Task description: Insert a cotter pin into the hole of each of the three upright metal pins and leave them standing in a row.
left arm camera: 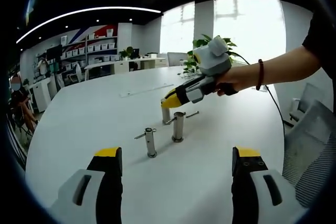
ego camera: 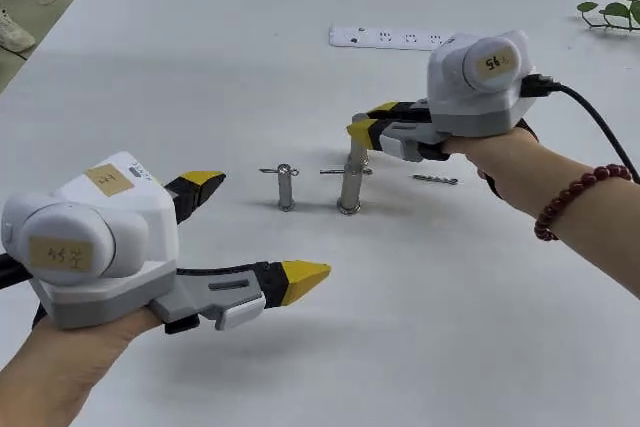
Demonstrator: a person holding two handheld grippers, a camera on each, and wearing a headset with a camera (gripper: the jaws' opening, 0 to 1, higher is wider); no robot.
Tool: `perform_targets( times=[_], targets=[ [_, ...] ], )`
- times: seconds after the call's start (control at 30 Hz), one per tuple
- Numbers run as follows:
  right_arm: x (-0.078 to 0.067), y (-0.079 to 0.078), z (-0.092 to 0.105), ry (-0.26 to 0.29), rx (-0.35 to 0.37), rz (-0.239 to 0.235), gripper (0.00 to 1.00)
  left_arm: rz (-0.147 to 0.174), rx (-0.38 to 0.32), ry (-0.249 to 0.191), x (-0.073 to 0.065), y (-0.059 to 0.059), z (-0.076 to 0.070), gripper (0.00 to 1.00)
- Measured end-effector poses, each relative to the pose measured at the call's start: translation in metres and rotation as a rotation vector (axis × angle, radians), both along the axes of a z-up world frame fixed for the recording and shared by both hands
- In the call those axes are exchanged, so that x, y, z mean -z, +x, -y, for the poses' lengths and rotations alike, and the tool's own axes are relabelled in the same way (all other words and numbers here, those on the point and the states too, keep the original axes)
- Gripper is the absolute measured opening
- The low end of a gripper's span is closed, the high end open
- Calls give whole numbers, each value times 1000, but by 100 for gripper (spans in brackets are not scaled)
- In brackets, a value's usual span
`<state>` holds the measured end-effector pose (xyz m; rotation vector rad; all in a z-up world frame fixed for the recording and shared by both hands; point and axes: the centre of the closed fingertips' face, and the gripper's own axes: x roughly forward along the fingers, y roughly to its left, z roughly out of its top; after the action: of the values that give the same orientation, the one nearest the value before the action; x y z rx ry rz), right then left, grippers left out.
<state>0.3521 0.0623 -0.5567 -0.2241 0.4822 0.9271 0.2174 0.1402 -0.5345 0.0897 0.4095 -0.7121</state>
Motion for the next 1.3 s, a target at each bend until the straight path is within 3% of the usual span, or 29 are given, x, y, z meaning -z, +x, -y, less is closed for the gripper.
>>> perform_targets(
  times=[0.33,0.47,0.97,1.3],
  targets=[
    [-1,-5,33,0,47,0,7,2,4,-11,-2,-1,3,84],
    [-4,-15,45,11,63,0,7,5,4,-11,-3,-2,3,84],
    [-3,-65,49,8,36,-1,7,15,6,-10,-7,-4,2,84],
    [-6,-85,41,24,12,2,7,19,4,-7,-9,-7,2,84]
  ],
)
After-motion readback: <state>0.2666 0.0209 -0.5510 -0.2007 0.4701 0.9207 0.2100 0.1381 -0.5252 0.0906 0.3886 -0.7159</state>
